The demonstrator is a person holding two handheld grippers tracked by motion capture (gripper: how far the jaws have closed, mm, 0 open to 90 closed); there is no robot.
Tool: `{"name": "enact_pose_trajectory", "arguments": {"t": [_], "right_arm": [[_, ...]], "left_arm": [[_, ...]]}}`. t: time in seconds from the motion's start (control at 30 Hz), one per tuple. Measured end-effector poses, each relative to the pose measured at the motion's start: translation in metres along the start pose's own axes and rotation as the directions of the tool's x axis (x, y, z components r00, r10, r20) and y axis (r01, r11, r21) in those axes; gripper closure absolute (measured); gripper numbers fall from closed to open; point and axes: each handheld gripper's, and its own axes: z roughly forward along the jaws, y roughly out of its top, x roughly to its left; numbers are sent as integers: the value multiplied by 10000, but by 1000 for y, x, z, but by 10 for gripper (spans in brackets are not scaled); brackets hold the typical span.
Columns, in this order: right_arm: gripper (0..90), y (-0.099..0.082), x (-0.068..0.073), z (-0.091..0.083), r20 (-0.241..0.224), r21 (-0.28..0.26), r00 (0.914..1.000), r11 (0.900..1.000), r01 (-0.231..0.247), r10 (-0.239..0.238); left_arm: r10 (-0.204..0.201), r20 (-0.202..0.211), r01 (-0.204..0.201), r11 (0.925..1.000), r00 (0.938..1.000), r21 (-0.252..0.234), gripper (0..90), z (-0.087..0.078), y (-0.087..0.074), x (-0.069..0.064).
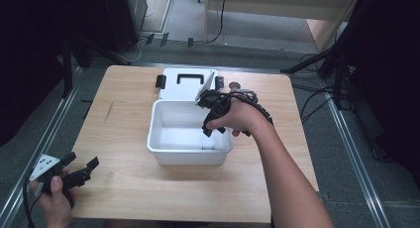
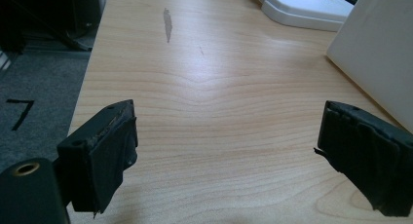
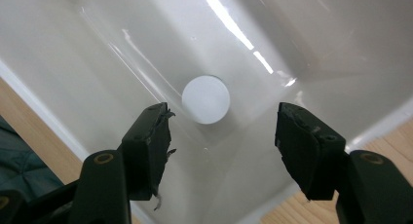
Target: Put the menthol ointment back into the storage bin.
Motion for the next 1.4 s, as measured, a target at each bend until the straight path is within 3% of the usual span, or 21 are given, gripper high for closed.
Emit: {"name": "enact_pose_trajectory", "arguments": {"t": [0.5, 0.97, 1.27, 1.4], "right_arm": [[379, -37, -29, -30, 231, -426, 9971, 9966, -711, 721], [368, -79, -56, -36, 305, -609, 9897, 9886, -1378, 1399], [294, -107, -72, -24, 341, -968, 9793, 9760, -1953, 1993], [200, -121, -78, -18, 555, -1494, 9673, 9599, -2371, 2476]], "left_arm": [[-1, -18, 1, 10000, 10000, -24, 82, 0, 0, 0], [26, -35, -26, 10000, 10000, 1, 82, 0, 0, -1], [76, -42, -76, 10000, 10000, 26, 82, 0, 0, -1], [78, -44, -78, 10000, 10000, 24, 82, 0, 0, -1]]}}
